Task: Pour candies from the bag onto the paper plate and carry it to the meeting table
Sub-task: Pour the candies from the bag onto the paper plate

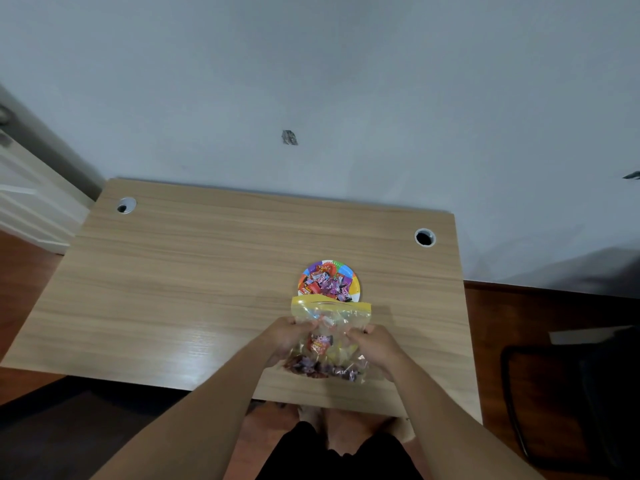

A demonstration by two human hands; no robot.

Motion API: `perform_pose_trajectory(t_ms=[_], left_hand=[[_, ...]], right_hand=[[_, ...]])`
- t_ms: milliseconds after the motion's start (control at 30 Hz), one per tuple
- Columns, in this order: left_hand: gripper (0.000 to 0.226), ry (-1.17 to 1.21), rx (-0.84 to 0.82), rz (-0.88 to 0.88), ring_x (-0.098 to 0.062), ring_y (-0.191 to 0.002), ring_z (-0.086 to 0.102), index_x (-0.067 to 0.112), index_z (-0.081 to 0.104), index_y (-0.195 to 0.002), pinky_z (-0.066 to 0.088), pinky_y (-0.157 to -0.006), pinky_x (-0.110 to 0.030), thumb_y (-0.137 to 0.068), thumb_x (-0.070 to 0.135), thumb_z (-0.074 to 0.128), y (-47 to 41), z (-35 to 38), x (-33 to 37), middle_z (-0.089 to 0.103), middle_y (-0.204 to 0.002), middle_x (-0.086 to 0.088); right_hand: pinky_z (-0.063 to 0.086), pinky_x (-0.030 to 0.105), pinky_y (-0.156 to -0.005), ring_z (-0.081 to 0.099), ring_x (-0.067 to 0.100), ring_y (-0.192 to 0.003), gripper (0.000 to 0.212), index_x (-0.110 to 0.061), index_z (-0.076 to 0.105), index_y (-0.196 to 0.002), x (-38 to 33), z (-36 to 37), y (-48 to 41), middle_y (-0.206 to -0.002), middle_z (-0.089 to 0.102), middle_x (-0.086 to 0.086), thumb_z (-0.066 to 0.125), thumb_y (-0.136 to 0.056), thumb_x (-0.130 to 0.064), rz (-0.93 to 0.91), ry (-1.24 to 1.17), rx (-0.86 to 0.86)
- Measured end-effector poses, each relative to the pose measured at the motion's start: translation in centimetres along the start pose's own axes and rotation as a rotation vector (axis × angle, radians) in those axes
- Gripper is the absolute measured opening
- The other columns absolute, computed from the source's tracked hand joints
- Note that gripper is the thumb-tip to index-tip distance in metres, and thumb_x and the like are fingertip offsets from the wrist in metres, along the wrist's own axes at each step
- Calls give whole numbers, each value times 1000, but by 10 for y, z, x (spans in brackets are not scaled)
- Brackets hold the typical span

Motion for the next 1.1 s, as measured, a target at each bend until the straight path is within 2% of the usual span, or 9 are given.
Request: perform_pose_trajectory(t_ms=[167, 233, 333, 433, 633, 733, 900, 967, 1100], left_hand=[[38, -14, 15, 21, -24, -107, 76, 10, 82, -115, 61, -67, -26, -96, 42, 78, 0, -1, 2, 84, -117, -7], [33, -25, 31, 46, -26, -97, 78, 9, 84, -109, 60, -71, -26, -97, 38, 77, -2, -1, 3, 86, -107, -8], [23, -36, 41, 66, -7, -67, 73, 11, 84, -103, 55, -60, -16, -100, 33, 76, 1, 2, 7, 81, -81, 5], [28, -12, 60, 81, -5, -65, 73, 6, 80, -105, 52, -48, -11, -99, 33, 77, 0, 4, 9, 80, -82, 4], [29, 25, 69, 72, -12, -74, 75, 4, 80, -109, 56, -54, -16, -100, 31, 76, 10, 4, 14, 82, -94, -5], [45, 58, 11, 85, -24, -105, 80, 8, 80, -121, 61, -81, -30, -95, 44, 78, 13, 6, 17, 86, -111, -6], [59, 167, -19, 128, -17, -129, 59, 36, 71, -135, 39, -118, -56, -94, 76, 58, 28, -2, 33, 70, -136, 9], [48, 255, 24, 216, -25, -131, 66, 34, 76, -128, 47, -114, -61, -99, 68, 58, 32, -11, 44, 75, -135, 5], [44, 303, 55, 371, -27, -108, 74, 8, 76, -126, 59, -88, -40, -107, 45, 60, 41, -28, 70, 77, -130, -20]], right_hand=[[47, 25, -57, 73, 20, -65, 31, -9, 79, -101, -5, 1, 5, -84, 83, 9, 69, -98, -38, -7, -2, 15], [47, 24, -54, 74, 20, -63, 29, -9, 79, -102, -7, 2, 7, -85, 82, 6, 69, -100, -36, -20, -26, 14], [54, 29, -63, 75, 20, -64, 28, -11, 80, -103, -9, 4, 7, -97, 85, 7, 70, -100, -37, -39, -70, -4], [54, 33, -68, 74, 21, -66, 31, -11, 80, -103, -12, 3, 8, -96, 85, 6, 70, -99, -41, -39, -80, -1], [47, 26, -55, 71, 21, -62, 29, -13, 77, -101, -13, -1, 8, -99, 84, 13, 72, -99, -42, -35, -109, 19], [46, 22, -50, 63, 10, -49, 21, -16, 74, -92, -18, -4, 14, -76, 74, 0, 70, -102, -34, -50, -120, 24], [52, 29, -64, 65, 14, -62, 25, -17, 83, -104, -32, -10, 25, -80, 78, -2, 73, -99, -39, -60, -239, -17], [57, 29, -65, 68, 14, -68, 24, -20, 83, -107, -40, -13, 34, -90, 82, -1, 76, -97, -41, -61, -302, -55], [61, 21, -65, 77, 16, -91, 21, -17, 83, -115, -62, -30, 52, -110, 86, 1, 76, -100, -29, -151, -433, -135]])
Point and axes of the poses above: each hand's wrist, its own y-axis away from the middle knuckle, its own z-axis out of the palm, x = y × z, the point moved 6 cm from there along -y, towards the middle knuckle
